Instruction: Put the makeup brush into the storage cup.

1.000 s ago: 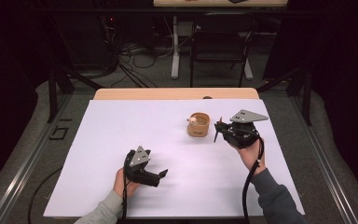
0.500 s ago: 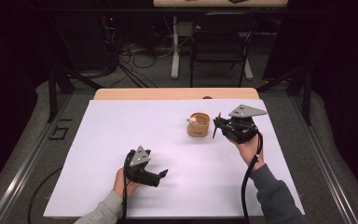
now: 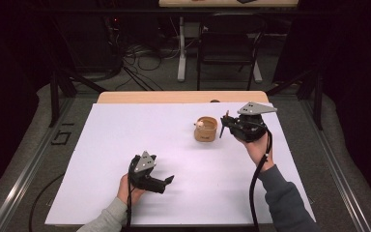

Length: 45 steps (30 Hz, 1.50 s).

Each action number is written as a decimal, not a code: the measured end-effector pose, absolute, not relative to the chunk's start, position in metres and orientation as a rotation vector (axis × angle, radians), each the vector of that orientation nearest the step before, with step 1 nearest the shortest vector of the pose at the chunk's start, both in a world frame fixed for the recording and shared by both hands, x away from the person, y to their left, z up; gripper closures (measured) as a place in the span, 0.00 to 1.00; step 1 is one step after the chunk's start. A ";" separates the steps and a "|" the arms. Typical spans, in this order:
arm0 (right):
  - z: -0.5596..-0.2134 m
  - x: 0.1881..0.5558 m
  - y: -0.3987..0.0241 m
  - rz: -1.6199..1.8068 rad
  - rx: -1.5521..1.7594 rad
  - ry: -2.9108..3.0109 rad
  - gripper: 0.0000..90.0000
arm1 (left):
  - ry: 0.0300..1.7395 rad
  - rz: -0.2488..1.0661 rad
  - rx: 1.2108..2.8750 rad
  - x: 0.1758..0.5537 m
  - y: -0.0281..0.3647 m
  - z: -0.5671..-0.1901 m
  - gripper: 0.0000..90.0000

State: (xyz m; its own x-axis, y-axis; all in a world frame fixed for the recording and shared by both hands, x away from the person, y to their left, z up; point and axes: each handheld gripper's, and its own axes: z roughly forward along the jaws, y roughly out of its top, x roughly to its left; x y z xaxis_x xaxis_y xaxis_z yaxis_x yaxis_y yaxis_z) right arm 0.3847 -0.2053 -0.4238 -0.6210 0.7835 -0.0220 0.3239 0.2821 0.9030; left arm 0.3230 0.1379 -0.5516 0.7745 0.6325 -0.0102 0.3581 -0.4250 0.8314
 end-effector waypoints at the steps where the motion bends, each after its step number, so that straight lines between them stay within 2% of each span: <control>1: -0.423 0.385 -0.205 1.306 0.988 2.088 0.92 | 0.738 0.383 2.056 0.323 0.138 -0.552 0.00; 25: -0.408 0.397 -0.202 1.371 0.983 2.002 0.93 | 0.742 0.384 2.048 0.323 0.138 -0.551 0.00; 45: -0.410 0.409 -0.199 1.410 0.967 1.954 0.93 | 0.745 0.393 2.035 0.323 0.141 -0.550 0.00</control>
